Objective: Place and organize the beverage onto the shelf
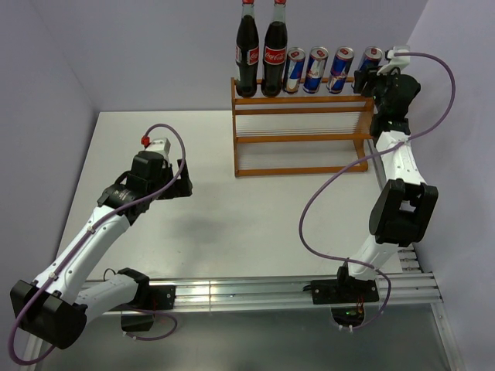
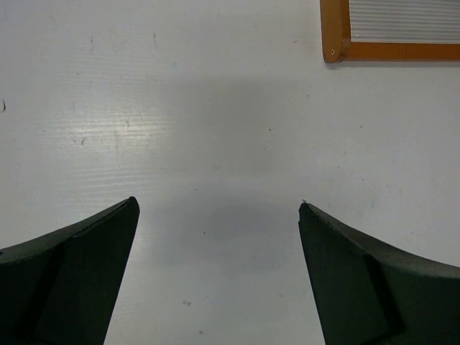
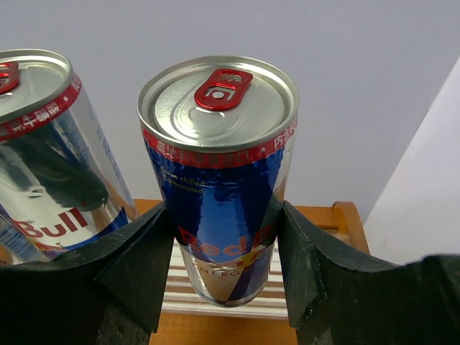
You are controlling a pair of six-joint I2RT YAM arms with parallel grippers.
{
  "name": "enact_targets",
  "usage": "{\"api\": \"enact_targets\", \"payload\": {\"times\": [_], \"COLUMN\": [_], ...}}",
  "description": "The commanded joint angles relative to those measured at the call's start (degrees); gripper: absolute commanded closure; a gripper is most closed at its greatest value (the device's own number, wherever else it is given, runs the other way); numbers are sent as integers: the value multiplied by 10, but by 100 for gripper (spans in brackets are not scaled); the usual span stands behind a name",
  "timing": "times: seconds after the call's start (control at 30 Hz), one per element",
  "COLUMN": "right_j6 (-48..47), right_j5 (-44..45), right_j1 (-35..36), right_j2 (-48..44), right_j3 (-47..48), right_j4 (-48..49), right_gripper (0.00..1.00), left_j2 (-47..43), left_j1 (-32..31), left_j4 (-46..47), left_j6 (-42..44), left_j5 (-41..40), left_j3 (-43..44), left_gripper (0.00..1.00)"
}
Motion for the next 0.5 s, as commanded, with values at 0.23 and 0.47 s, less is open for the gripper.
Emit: {"api": "enact_targets", "payload": {"times": [0.23,0.47], "right_j6": [5,9], "right_j5": [-24,-5], "right_j1": [-3,-6], "right_j2": [9,-7], "right_j3": [49,43], "right_j4": [-15,-19], "right_gripper": [66,39], "left_j2": [-2,-2], "left_j1": [4,4], "left_j4": [22,22], "left_j6": [11,11], "left_j5": [11,15], "left_j3": [-2,-2], "left_gripper": [0,1]}}
